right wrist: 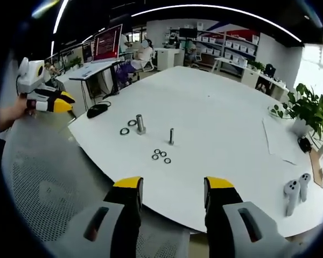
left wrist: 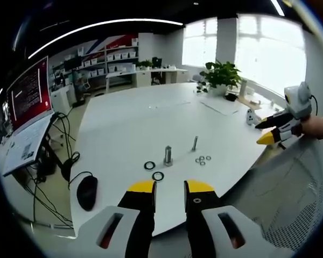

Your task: Place the washer onto the threaded stud by aligning its center hole with the stud, sliding it down to the base, and recovering from edge contact or off-axis alignment until the washer reaches the visible bottom stop.

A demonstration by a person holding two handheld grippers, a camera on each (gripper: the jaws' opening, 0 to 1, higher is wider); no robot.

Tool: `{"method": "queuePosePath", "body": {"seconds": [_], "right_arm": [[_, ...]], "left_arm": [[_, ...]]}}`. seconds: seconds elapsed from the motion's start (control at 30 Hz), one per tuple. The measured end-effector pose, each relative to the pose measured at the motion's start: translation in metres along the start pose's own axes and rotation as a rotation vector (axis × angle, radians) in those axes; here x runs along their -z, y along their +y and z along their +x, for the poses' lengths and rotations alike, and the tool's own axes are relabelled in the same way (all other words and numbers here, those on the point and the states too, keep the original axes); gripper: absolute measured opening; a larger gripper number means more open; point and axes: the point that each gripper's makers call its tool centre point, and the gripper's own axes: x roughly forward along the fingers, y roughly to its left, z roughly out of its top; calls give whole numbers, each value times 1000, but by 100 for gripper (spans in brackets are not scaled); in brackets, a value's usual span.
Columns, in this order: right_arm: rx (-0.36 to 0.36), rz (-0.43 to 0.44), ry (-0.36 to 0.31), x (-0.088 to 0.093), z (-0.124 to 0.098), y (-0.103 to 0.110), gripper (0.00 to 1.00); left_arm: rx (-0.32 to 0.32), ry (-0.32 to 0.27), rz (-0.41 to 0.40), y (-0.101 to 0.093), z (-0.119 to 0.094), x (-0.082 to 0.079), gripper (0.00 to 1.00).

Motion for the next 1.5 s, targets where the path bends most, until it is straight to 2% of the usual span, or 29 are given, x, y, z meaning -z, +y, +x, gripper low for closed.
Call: {"method": "queuePosePath", "body": {"seconds": [0.23, 0.3, 0.37, 0.47, 0.63, 0.8, 0.93, 1.2, 1.37, 1.5], "right_arm": [[-45, -26, -8, -6, 2, 7, 49], [-50, -31, -45, -14, 0, 8, 47], [-52, -10, -63, -15, -3, 7, 45], [-59, 22, -54, -10, -3, 7, 45], [-76, 53, -93, -16, -6, 9, 45], [-97, 52, -103, -18, -6, 14, 45], [-90, 91, -118, -19, -8, 10, 46], [-94, 103, -154, -25, -12, 10, 45], [-70, 103, -147, -25, -13, 6, 48], [-52, 117, -148, -25, -16, 0, 48]], "left_arm": [[-11, 17, -11, 3, 1, 2, 18], [-16, 25, -13, 4, 2, 4, 18], [-15, 40, -9, 3, 3, 7, 18], [-15, 61, -2, 0, 4, 11, 18], [-29, 70, -4, 4, 3, 13, 19], [-31, 136, 10, 3, 7, 25, 19], [-45, 141, 10, 5, 6, 26, 19], [-67, 175, 3, 10, 6, 32, 20], [-54, 225, 29, 7, 8, 40, 20], [-50, 209, 24, 7, 7, 37, 21]]}}
